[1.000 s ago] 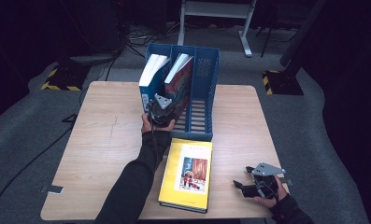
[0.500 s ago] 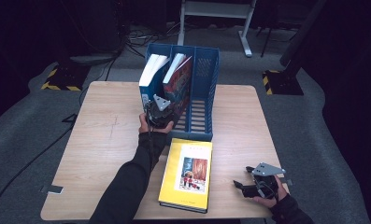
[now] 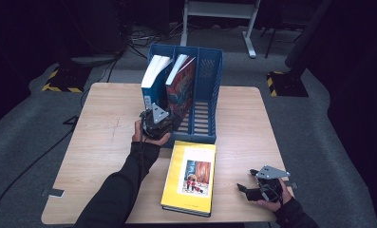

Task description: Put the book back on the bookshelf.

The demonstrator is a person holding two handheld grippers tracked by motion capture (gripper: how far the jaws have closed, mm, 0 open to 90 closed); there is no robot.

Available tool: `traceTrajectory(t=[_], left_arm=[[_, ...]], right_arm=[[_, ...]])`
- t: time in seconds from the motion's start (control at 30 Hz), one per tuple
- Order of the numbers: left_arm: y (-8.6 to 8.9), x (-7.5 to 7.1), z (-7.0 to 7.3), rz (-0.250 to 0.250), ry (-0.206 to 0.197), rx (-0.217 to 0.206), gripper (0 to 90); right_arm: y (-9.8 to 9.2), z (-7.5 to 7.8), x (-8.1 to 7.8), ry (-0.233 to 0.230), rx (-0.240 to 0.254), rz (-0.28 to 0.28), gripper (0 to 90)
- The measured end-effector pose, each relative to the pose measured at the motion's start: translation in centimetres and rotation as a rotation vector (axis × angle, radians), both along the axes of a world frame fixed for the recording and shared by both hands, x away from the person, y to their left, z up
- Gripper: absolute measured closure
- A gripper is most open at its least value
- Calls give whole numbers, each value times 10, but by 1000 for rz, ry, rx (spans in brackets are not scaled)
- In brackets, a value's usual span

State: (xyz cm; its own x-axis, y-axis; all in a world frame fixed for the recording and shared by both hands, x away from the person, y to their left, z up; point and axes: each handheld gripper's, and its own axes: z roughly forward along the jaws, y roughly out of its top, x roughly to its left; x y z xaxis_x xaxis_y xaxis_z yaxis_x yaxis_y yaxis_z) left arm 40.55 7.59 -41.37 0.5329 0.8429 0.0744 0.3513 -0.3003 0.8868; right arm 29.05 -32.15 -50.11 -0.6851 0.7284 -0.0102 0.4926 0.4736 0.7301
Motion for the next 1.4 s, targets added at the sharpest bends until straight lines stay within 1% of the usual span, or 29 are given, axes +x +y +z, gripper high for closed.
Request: traceTrajectory(t=[0.03,0.1,0.13,0.17,0.2,0.27,0.33,0.4,0.43,0.5,0.6,0.73,0.8,0.83,0.87,0.93,0.97,1.07,1.1,1.17,1.27,1.3,1.4], left_arm=[[1,-3,0,-8,-3,11,659],[2,-5,0,-15,-7,15,651],[4,-9,0,-30,-4,15,651],[5,-11,-1,-32,-7,20,637],[7,-15,-2,-52,-10,8,637],[10,-20,-5,-63,-16,23,633],[14,-25,-8,-83,-12,30,628],[17,-31,-12,-92,-5,57,623],[19,-33,-14,-101,0,60,615],[24,-37,-18,-106,2,64,594],[31,-44,-23,-117,9,64,568],[40,-53,-28,-150,10,97,535],[45,-60,-31,-174,13,122,516],[45,-60,-31,-174,13,122,500],[49,-65,-35,-191,18,149,474],[53,-69,-38,-213,29,164,454],[55,-71,-41,-226,42,169,439],[60,-79,-47,-262,57,208,409],[60,-79,-47,-262,57,208,401],[63,-84,-51,-290,75,225,397],[68,-91,-58,-317,99,229,381],[69,-93,-59,-323,108,230,351],[74,-98,-65,-338,141,217,335]], right_arm=[[0,0,0,0,0,0,200],[0,0,0,0,0,0,200],[0,0,0,0,0,0,200],[0,0,0,0,0,0,199],[0,0,0,0,0,0,199],[0,0,0,-1,-1,-1,194],[0,0,0,-3,-4,-5,188],[0,0,0,-3,-4,-6,188],[0,0,0,-3,-4,-6,188],[0,0,0,-1,-4,-7,188],[1,0,-1,-13,-11,-8,188],[1,0,-1,-19,-15,-8,181],[2,0,-2,-21,-17,-9,180],[2,0,-2,-23,-18,-8,180],[2,0,-2,-26,-21,-7,180],[2,1,-2,-27,-23,-7,186],[2,1,-2,-28,-25,-4,190],[3,2,-2,-23,-24,-15,228],[3,2,-2,-23,-24,-15,228],[4,2,-2,-18,-24,-20,237],[7,4,-2,-11,-21,-10,236],[8,5,-3,-12,-19,-3,235],[11,10,-4,-17,-21,9,234]])
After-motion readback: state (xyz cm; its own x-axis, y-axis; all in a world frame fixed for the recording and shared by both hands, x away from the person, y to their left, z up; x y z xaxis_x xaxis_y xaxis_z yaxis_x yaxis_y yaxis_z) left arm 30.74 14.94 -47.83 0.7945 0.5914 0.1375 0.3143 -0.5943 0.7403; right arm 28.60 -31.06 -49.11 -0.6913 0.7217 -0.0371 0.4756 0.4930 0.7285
